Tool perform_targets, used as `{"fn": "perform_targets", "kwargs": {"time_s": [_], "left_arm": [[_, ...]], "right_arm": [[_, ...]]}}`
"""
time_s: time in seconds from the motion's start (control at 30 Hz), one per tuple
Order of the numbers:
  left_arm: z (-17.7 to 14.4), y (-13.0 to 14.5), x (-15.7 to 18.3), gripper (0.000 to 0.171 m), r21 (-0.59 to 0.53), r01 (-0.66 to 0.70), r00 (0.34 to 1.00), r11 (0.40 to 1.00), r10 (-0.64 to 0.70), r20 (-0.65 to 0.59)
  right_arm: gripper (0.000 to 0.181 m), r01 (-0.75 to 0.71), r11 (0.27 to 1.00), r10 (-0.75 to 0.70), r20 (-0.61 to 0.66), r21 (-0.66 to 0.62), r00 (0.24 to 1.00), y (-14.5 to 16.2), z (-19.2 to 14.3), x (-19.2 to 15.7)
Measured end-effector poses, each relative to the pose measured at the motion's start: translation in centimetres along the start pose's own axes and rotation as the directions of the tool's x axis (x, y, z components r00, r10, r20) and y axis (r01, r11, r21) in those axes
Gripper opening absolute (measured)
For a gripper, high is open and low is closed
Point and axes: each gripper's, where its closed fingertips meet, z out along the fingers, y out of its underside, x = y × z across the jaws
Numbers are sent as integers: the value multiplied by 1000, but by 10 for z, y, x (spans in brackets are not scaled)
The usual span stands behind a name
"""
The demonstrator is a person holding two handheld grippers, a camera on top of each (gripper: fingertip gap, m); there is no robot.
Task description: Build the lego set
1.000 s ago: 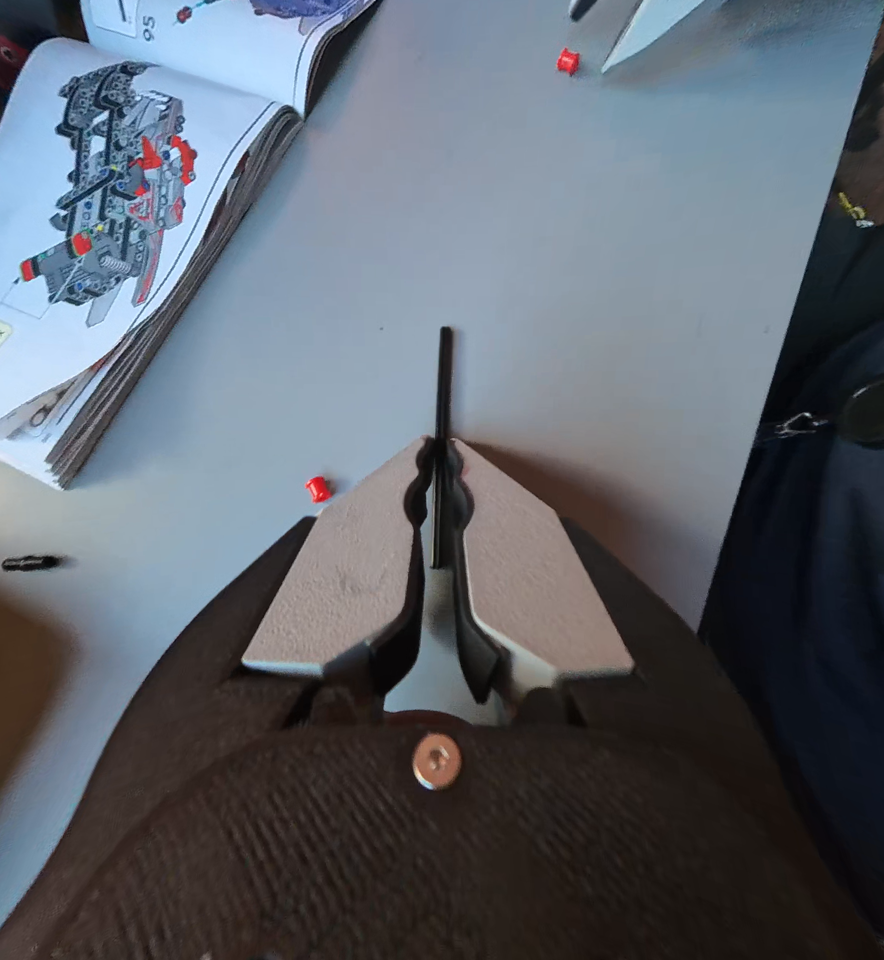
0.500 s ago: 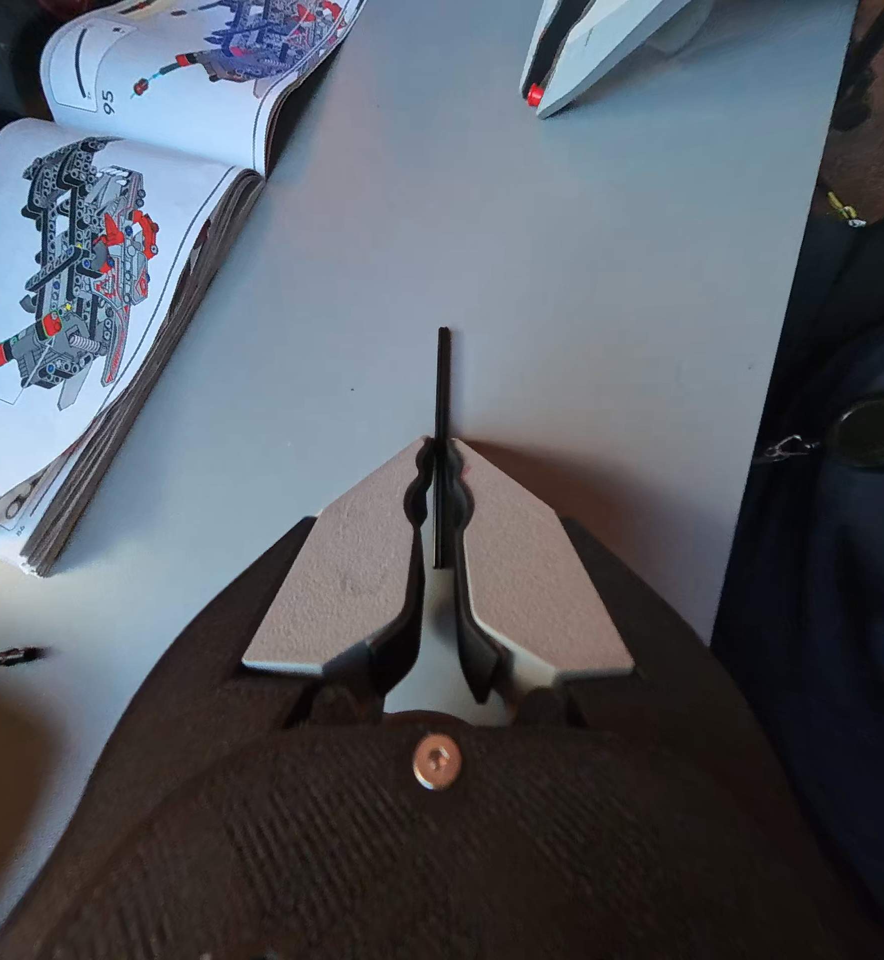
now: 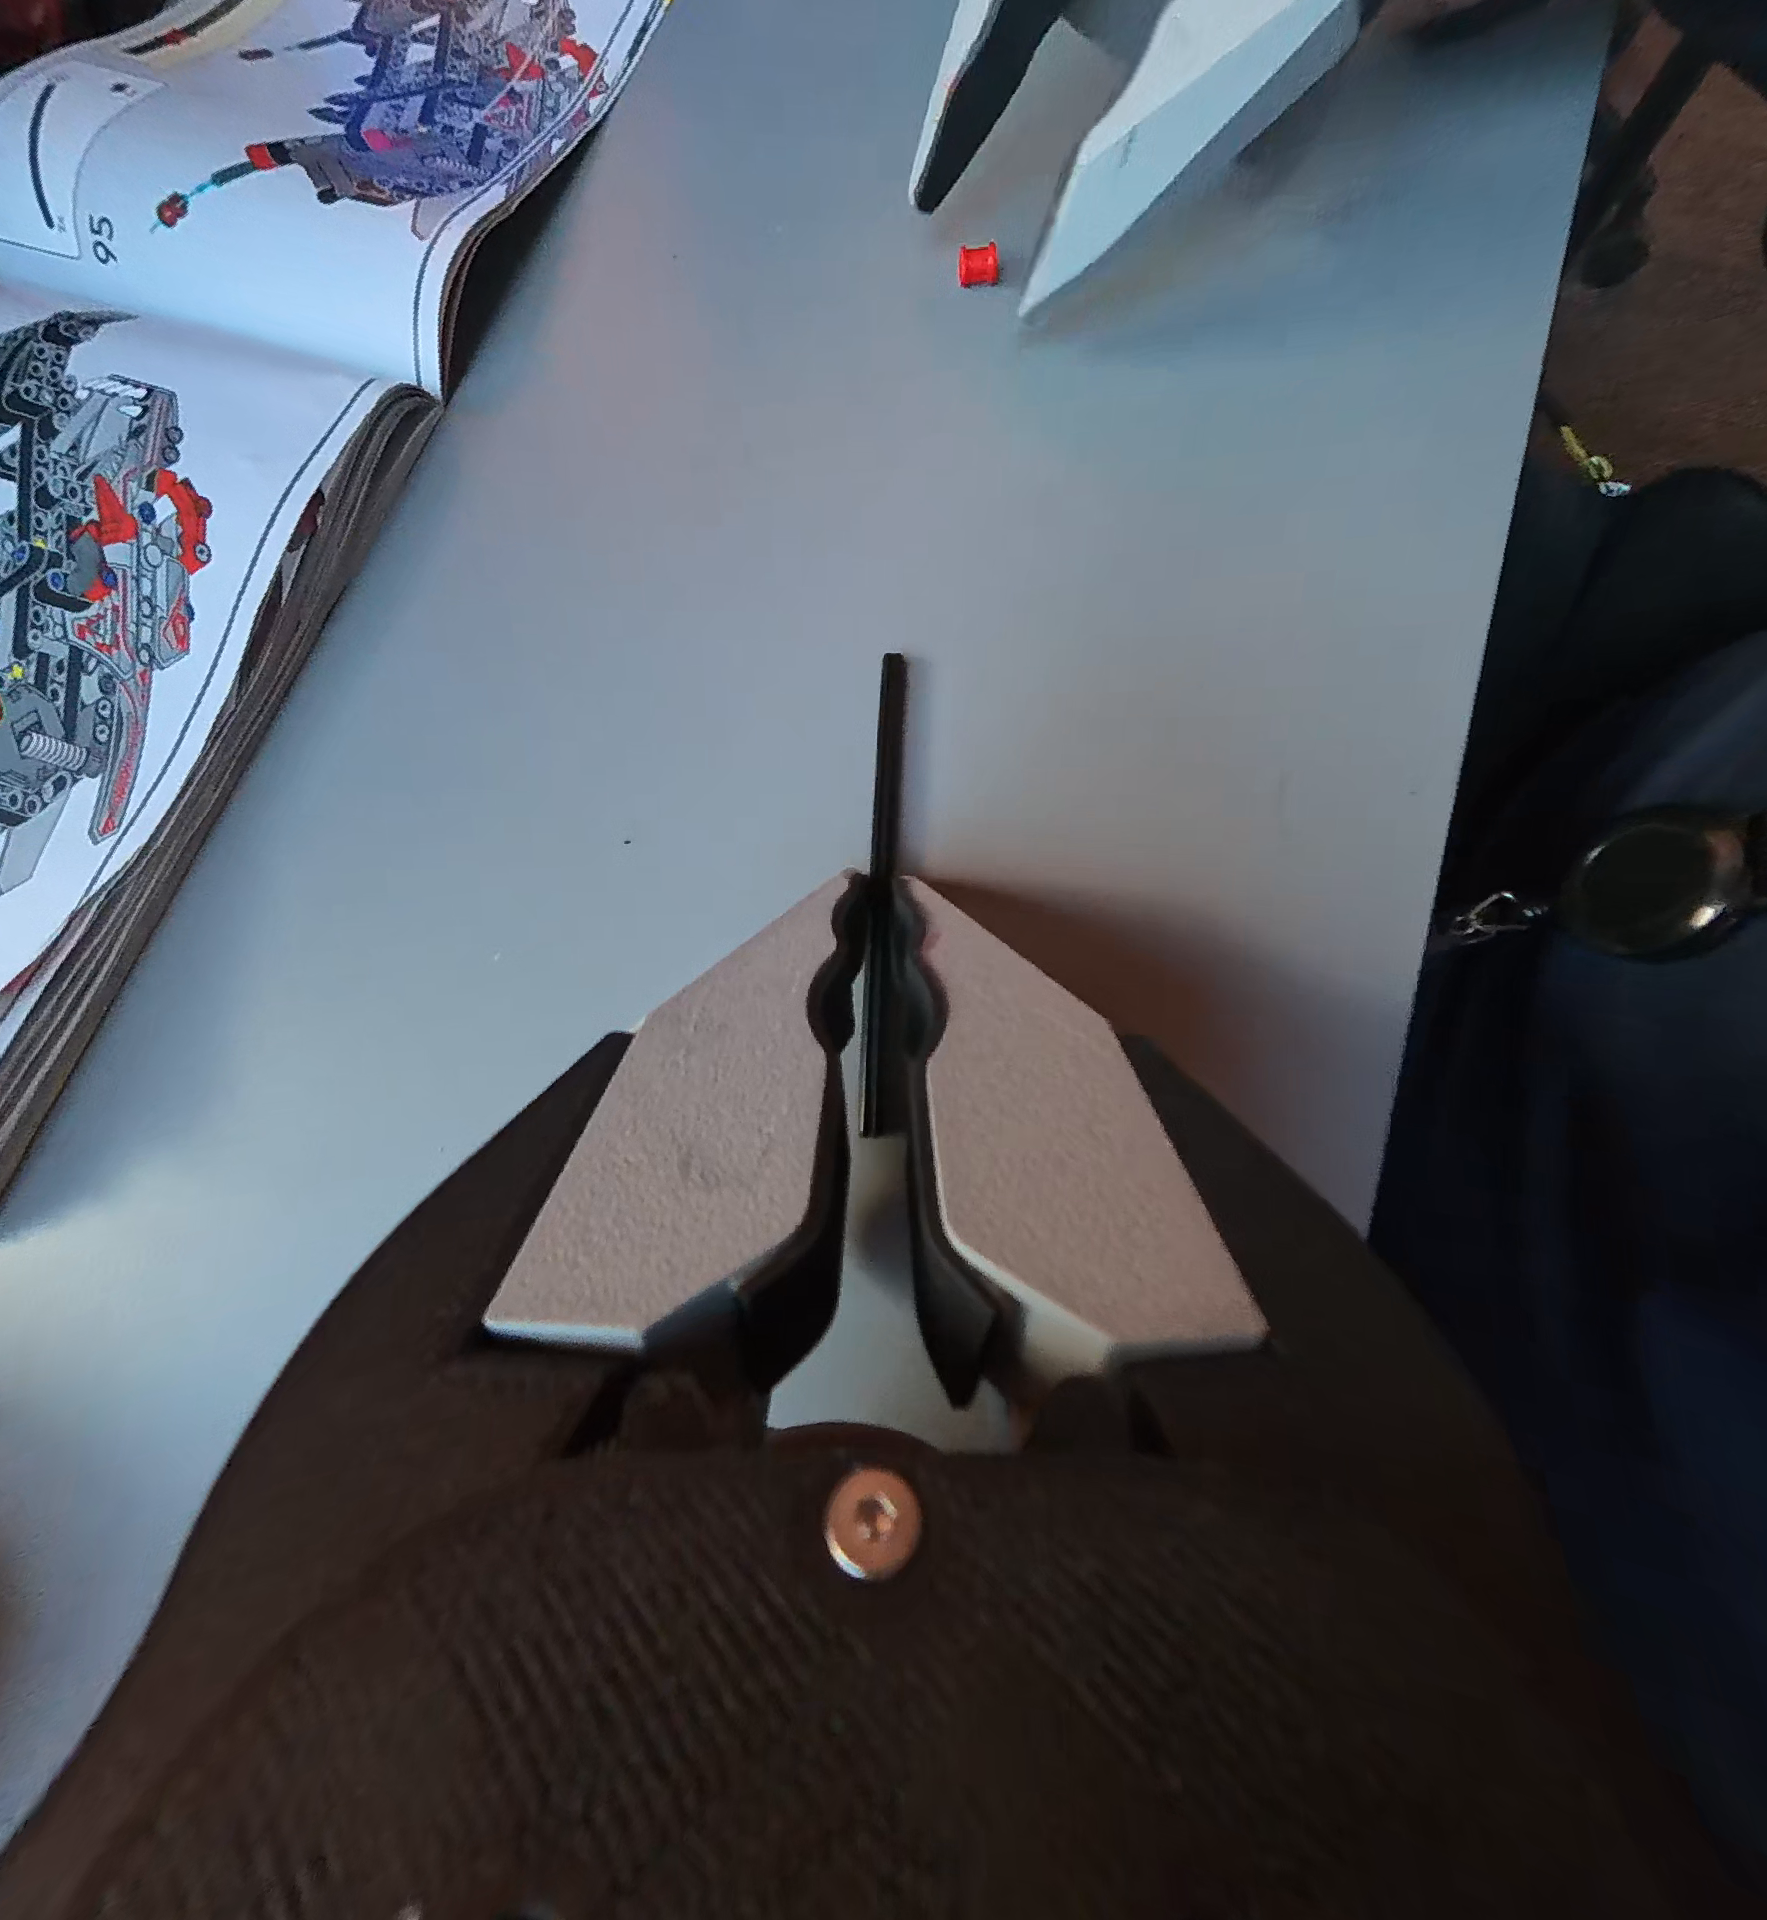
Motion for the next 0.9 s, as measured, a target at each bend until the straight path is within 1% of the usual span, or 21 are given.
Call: {"fn": "perform_targets", "kwargs": {"time_s": [0.1, 0.17, 0.2, 0.23, 0.27, 0.3, 0.33, 0.37, 0.43, 0.5, 0.57, 0.63, 0.7, 0.77, 0.83, 0.9], "left_arm": [[0, 0, 0, 0, 0, 15, 1000, 1000, -15, -4], [0, 0, 0, 1, 0, 11, 1000, 1000, -11, -1], [0, 0, 0, 1, 0, 11, 1000, 1000, -11, 0], [0, 0, 0, 0, 0, 19, 1000, 1000, -19, -3], [0, 0, 1, 0, 0, 31, 999, 1000, -31, -9], [1, -1, 1, 0, 0, 39, 999, 999, -39, -15], [1, -1, 2, 0, 0, 40, 999, 999, -40, -17], [2, -2, 2, 1, 0, 38, 999, 999, -38, -16], [5, -5, 2, 0, -1, 31, 1000, 1000, -31, -4], [9, -9, 4, 0, -2, 43, 999, 999, -43, -9], [13, -13, 7, 0, -3, 29, 999, 1000, -29, -17], [17, -17, 11, 0, -6, 20, 1000, 1000, -20, -19], [23, -26, 17, 0, 5, 20, 999, 1000, -20, -46], [28, -45, 26, 0, 48, 15, 997, 999, -11, -81], [34, -73, 37, 0, 113, 15, 993, 993, -2, -119], [42, -104, 49, 0, 168, 18, 988, 986, 8, -155]], "right_arm": [[35, 9, 998, -9, -2, 67, 1000, -5, -14, -4], [29, 28, 987, -24, -26, 161, 999, -13, -38, -7], [27, 47, 974, -32, -73, 223, 997, -20, -58, -3], [25, 71, 955, -31, -139, 289, 990, -27, -81, 6], [17, 95, 938, -22, -218, 332, 976, -31, -107, 20], [16, 106, 933, 1, -298, 343, 955, -28, -131, 39], [23, 89, 941, 35, -354, 327, 935, -19, -152, 60], [28, 52, 950, 72, -377, 309, 923, -5, -168, 80], [42, -35, 951, 152, -364, 307, 919, 20, -188, 107], [41, -77, 941, 186, -310, 331, 932, 36, -195, 114], [43, -86, 927, 204, -297, 365, 933, 48, -195, 116], [50, -110, 916, 220, -252, 385, 942, 57, -188, 115], [58, -125, 924, 207, -198, 362, 958, 64, -178, 116], [60, -131, 929, 180, -115, 347, 977, 62, -170, 111], [62, -131, 926, 156, -41, 354, 987, 53, -164, 105], [64, -101, 925, 121, -33, 367, 992, 44, -161, 103]]}}
